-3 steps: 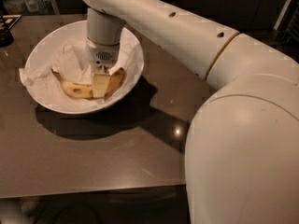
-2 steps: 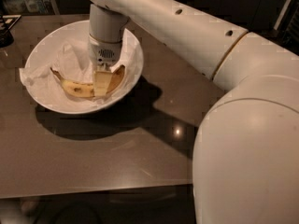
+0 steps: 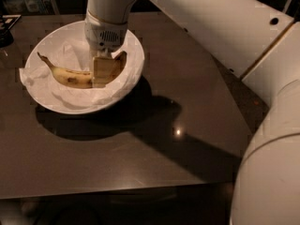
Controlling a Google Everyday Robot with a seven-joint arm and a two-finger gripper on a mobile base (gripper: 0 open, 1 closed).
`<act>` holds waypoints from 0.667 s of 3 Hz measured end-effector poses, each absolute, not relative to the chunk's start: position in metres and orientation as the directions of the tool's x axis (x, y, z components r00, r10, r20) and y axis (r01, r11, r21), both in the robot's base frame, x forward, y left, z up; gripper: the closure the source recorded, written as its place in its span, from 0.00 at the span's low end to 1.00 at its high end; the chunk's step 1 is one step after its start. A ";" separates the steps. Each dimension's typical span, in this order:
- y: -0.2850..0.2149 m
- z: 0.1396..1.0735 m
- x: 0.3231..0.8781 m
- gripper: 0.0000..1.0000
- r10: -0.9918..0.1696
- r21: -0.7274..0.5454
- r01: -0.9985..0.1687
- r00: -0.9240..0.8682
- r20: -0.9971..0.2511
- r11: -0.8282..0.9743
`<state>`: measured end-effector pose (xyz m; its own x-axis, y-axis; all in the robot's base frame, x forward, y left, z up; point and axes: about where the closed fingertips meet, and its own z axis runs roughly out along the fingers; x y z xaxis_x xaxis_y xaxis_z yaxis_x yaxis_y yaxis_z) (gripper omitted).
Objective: Pick banana from white bowl
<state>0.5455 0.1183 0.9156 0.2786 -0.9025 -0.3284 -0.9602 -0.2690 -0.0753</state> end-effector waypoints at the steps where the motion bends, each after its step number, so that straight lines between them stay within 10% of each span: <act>1: 0.115 0.950 0.522 1.00 -0.882 -0.120 -0.943 0.333 -0.333 -0.311; 2: 0.109 0.969 0.501 1.00 -0.865 -0.145 -0.931 0.364 -0.344 -0.334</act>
Offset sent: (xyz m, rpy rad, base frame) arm -0.0745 -0.0274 0.0722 0.0357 -0.0559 0.1096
